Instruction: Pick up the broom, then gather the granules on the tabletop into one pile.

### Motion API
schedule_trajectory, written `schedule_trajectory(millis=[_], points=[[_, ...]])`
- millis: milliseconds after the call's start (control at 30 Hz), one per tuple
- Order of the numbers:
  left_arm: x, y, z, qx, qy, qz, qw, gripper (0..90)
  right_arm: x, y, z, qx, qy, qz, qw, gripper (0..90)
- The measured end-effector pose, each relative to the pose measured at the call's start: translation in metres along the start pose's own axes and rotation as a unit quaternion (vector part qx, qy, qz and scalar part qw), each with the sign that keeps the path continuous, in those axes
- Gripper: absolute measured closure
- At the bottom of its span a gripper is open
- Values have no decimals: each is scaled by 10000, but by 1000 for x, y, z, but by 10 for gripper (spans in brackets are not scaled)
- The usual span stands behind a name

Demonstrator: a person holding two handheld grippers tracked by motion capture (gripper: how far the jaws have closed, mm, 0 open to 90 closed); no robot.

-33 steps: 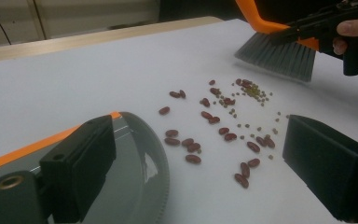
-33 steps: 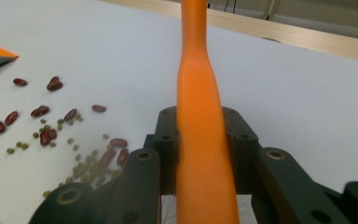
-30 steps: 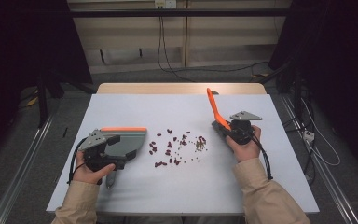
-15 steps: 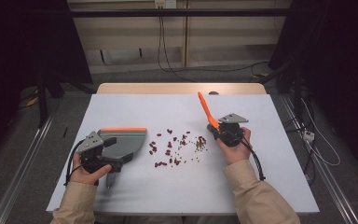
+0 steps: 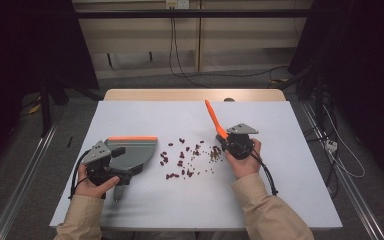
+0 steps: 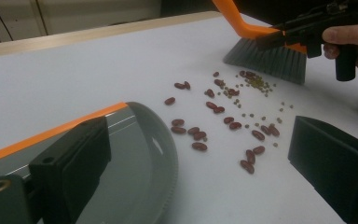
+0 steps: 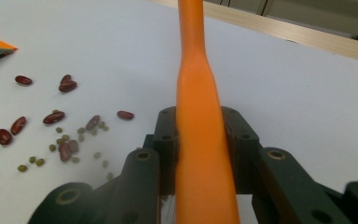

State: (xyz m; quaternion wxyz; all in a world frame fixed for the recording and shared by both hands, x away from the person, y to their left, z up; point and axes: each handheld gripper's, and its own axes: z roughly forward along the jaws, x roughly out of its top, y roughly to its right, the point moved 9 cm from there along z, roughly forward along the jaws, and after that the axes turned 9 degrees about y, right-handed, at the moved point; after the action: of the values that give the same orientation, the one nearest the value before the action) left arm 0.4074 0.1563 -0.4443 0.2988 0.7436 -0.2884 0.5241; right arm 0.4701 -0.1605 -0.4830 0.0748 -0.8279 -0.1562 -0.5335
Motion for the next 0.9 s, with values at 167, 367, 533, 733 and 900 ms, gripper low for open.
schedule_trajectory(millis=[167,367,533,733,900], points=[[0,0,-1,4,13,-2,10000,57,2,-16,4,-5,37,-126,9999,706],[1,0,-1,-8,29,10,10000,57,3,-25,6,-41,68,-126,9999,706],[1,2,-1,-42,9,46,10000,57,4,-29,8,-33,98,-134,9999,705],[0,1,-1,-26,0,22,10000,56,4,-33,8,6,92,-96,9999,703],[0,2,0,-48,14,35,10000,57,4,-36,8,55,104,-112,9999,703]])
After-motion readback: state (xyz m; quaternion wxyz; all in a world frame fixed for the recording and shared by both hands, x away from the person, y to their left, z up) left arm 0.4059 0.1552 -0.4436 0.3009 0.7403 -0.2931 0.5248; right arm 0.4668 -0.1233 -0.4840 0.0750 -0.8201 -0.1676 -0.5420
